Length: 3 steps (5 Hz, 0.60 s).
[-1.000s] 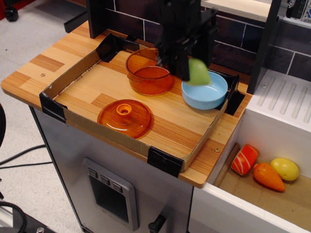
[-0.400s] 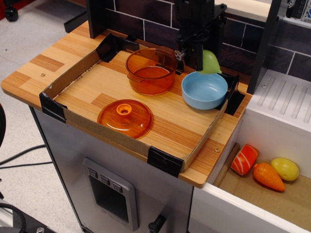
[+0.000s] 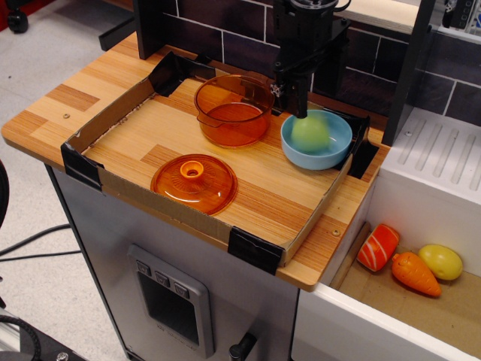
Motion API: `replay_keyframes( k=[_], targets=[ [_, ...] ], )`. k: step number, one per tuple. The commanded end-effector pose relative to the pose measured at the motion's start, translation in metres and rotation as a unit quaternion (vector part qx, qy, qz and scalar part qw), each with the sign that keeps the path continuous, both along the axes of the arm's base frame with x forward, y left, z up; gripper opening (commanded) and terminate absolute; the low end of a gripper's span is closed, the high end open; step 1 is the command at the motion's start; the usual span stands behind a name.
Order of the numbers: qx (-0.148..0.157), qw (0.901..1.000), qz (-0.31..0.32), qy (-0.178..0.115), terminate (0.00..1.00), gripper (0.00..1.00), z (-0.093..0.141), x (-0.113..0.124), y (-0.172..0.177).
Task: Put pear in bowl
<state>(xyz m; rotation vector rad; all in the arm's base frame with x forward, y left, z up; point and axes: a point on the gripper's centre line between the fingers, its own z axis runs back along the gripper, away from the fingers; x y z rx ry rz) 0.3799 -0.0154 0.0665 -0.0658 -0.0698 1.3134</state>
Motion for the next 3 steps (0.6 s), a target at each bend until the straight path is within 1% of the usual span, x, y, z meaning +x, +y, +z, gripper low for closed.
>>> replay_keyframes(
  k=[1, 2, 3],
  targets=[
    [0.005, 0.9993, -0.014, -0.035, 0.00, 1.00, 0.031, 0.013, 0.006],
    [-0.008, 0.9990, -0.008, -0.044, 0.00, 1.00, 0.057, 0.015, 0.012],
    [-0.021, 0.9986, -0.013, -0.047, 0.00, 1.00, 0.093, 0.002, 0.020]
  ],
)
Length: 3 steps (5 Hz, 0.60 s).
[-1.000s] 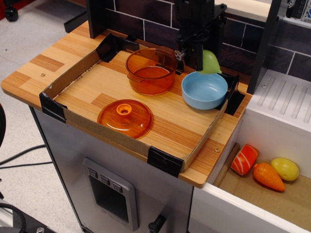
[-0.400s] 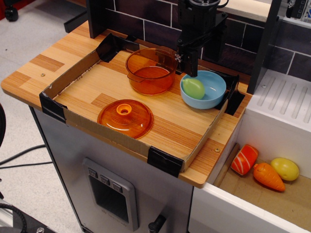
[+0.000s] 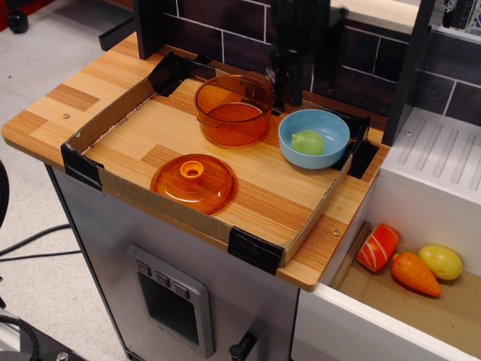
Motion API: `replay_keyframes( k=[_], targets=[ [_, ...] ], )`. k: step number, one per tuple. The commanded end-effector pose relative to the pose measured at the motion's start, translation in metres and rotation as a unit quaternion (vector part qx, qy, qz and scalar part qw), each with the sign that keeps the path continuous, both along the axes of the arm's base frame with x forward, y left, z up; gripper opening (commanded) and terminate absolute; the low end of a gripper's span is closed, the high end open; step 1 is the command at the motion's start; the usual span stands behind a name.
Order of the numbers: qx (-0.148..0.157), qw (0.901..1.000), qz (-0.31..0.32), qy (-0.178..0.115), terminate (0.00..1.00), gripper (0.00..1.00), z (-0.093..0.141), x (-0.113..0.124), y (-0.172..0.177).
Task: Put pear in bowl
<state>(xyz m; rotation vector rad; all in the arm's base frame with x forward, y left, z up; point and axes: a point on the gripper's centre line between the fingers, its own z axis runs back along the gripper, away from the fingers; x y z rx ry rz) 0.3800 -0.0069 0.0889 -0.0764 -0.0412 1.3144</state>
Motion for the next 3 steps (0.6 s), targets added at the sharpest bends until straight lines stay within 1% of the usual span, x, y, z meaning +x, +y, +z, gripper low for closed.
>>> replay_keyframes(
  k=[1, 2, 3],
  targets=[
    [-0.020, 0.9983, -0.037, -0.040, 0.00, 1.00, 0.0950, -0.0169, 0.0221],
    [-0.020, 0.9983, -0.037, -0.040, 0.00, 1.00, 0.0950, -0.0169, 0.0221],
    [-0.020, 0.9983, -0.037, -0.040, 1.00, 1.00, 0.0950, -0.0169, 0.0221]
  ],
)
